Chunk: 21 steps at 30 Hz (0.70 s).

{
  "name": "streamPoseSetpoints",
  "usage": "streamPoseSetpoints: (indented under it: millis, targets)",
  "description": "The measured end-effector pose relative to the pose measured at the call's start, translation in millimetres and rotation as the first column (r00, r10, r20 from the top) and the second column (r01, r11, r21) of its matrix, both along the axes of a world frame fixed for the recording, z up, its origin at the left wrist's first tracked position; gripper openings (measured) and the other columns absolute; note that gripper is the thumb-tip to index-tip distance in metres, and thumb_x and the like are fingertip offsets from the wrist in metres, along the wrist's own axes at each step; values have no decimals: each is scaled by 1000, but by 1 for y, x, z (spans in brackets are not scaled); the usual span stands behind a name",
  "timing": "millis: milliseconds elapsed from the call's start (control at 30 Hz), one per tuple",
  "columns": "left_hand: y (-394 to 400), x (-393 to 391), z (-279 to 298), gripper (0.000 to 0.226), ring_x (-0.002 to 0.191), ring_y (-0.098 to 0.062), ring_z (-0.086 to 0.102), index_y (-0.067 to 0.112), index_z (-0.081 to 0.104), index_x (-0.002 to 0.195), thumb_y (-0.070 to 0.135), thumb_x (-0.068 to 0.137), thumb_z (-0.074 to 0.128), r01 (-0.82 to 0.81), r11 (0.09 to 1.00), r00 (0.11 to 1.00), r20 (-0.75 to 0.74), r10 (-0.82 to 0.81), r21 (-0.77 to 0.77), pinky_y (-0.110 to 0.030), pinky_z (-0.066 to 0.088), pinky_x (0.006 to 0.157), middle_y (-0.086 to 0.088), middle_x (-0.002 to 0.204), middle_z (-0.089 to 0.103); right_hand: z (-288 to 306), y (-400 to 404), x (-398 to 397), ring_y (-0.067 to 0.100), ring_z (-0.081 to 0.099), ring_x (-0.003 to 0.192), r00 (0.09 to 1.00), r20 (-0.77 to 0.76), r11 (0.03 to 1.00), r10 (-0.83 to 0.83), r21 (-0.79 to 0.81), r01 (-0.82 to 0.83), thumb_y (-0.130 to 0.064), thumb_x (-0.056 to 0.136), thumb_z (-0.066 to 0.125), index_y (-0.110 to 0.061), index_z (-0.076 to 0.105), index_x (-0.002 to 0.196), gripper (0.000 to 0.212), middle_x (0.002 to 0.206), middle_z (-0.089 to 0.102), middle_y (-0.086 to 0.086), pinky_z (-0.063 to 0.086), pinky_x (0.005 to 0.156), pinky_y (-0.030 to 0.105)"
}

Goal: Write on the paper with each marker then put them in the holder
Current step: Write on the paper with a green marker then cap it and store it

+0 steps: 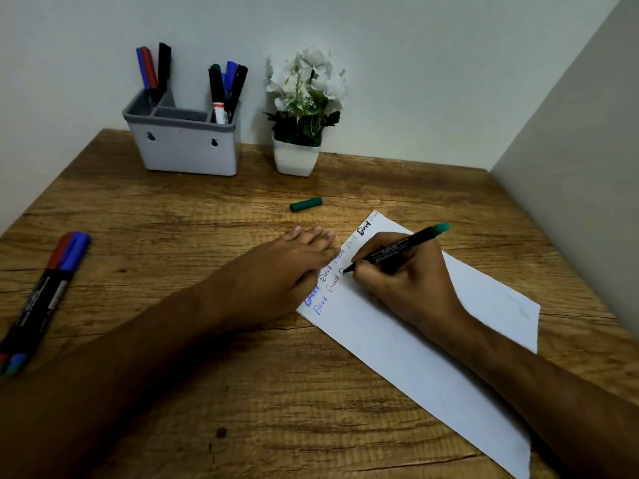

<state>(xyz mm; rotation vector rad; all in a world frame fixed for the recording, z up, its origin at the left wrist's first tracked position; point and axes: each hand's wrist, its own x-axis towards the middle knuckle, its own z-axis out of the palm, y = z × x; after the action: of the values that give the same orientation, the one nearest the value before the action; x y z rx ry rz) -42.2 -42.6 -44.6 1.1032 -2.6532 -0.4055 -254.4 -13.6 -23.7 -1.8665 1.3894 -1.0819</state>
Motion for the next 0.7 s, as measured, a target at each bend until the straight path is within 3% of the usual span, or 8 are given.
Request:
streamPoseSetpoints:
  millis: [67, 300, 600, 700]
  targets:
    - [0, 0, 0, 61, 150, -6, 3, 18, 26, 155, 28, 95, 21, 0, 1000, 1000, -2, 0, -2, -17, -5, 118, 3, 163, 15, 0, -1, 0, 9, 56, 54, 1000, 15, 1000, -27, 3, 27, 1, 78, 67, -7, 73, 74, 11, 64, 69, 11, 45, 52, 31]
    - [1, 0, 2, 62, 151, -6, 4, 18, 25, 155, 30, 94, 20, -1, 1000, 1000, 5, 1, 5, -16, -6, 117, 3, 164, 14, 1, -1, 2, 5, 56, 52, 999, 34, 1000, -21, 11, 20, 4, 79, 68, -6, 74, 75, 13, 64, 70, 8, 45, 52, 22]
    - [1, 0, 2, 61, 151, -7, 4, 19, 26, 155, 29, 95, 20, -4, 1000, 1000, 4, 4, 4, -16, -6, 117, 3, 164, 14, 2, -1, 2, 9, 57, 48, 997, 62, 998, -54, 19, 53, 0, 78, 67, -10, 74, 74, 12, 55, 66, -4, 46, 50, 29]
    - [2, 0, 3, 62, 150, -5, 3, 20, 24, 155, 31, 94, 18, -9, 1000, 1000, 10, 9, 16, -14, -8, 116, 5, 164, 12, 2, -2, 2, 10, 56, 48, 996, 51, 998, -69, 8, 69, 2, 79, 66, -9, 73, 73, 15, 56, 66, 2, 46, 50, 31]
